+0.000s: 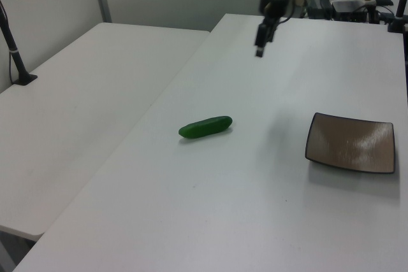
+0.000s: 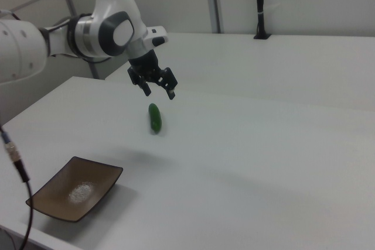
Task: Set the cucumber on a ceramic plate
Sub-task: 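Move the open gripper down over the green cucumber, then close the gripper around the middle of the cucumber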
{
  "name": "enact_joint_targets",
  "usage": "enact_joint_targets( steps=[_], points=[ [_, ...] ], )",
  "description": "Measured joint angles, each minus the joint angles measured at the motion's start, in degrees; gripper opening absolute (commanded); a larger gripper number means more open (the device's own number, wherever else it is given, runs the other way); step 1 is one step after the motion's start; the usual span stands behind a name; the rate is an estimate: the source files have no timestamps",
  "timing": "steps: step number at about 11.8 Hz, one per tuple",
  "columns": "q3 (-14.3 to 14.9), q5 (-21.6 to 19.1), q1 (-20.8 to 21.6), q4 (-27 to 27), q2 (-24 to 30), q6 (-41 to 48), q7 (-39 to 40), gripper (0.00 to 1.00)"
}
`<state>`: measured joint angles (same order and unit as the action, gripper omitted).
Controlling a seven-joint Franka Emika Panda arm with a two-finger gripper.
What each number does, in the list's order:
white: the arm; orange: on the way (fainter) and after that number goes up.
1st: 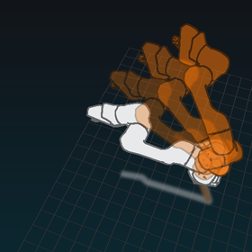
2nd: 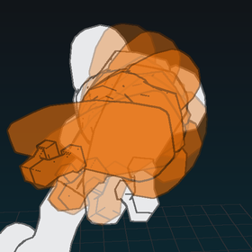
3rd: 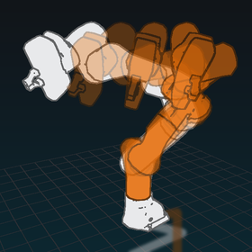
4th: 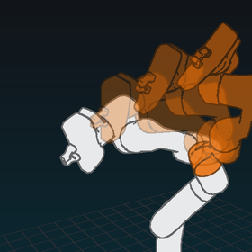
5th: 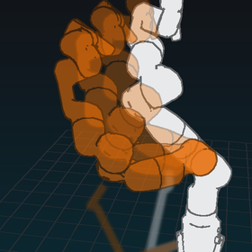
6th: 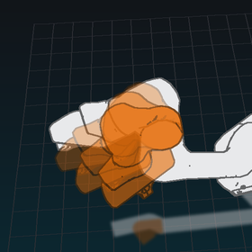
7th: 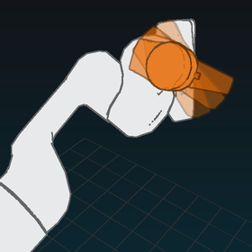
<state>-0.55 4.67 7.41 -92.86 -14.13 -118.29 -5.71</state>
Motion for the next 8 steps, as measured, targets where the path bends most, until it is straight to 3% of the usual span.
enact_joint_targets(
  steps=[5, 8],
  points=[
    [-4.89, 0.09, 1.14, 11.10, -14.10, -8.80, 0.06, 1.00],
    [-5.76, 3.28, 4.26, 12.59, -19.60, -14.52, 0.40, 1.00]
  ],
)
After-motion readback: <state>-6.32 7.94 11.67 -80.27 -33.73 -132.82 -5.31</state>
